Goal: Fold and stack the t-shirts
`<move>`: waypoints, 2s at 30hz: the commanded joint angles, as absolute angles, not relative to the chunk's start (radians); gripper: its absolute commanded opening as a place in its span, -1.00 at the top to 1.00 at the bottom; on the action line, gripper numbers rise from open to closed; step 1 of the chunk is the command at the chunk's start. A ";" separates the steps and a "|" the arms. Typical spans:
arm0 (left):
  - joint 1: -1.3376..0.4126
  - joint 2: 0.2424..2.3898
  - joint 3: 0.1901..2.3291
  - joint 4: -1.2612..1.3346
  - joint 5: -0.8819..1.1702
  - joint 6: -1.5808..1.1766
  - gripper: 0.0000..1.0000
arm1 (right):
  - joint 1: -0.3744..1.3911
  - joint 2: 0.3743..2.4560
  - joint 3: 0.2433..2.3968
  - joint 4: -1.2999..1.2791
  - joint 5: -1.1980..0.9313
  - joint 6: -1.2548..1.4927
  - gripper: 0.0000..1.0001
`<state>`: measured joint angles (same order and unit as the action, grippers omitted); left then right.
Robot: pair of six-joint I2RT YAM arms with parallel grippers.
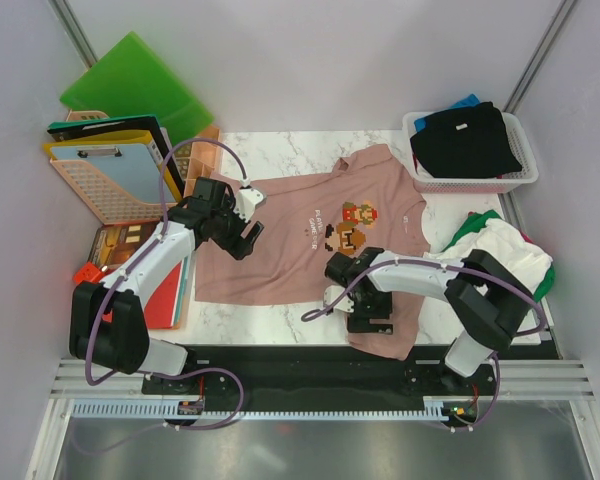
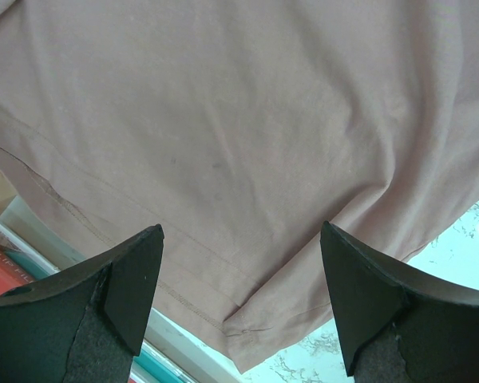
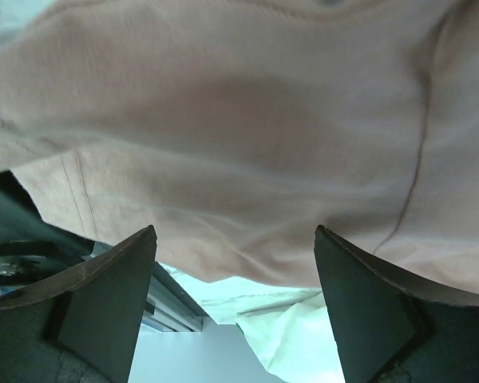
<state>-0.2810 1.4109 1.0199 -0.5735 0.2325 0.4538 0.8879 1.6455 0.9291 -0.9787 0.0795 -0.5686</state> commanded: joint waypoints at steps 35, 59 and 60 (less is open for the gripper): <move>-0.279 1.414 1.019 -0.528 0.250 0.446 -0.73 | 0.899 1.415 0.794 -1.052 0.232 -0.563 -0.45; -0.212 1.672 1.184 -0.661 0.135 0.307 -0.53 | 0.792 0.982 0.950 -0.853 0.298 -0.442 -0.69; -0.195 1.660 1.183 -0.670 0.127 0.305 -0.53 | 0.792 0.982 0.948 -0.850 0.301 -0.443 -0.69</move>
<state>-0.2310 1.7054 1.1381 -0.6384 0.1295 0.3668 0.7944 0.9974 0.9539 -0.8833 0.2714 -0.4580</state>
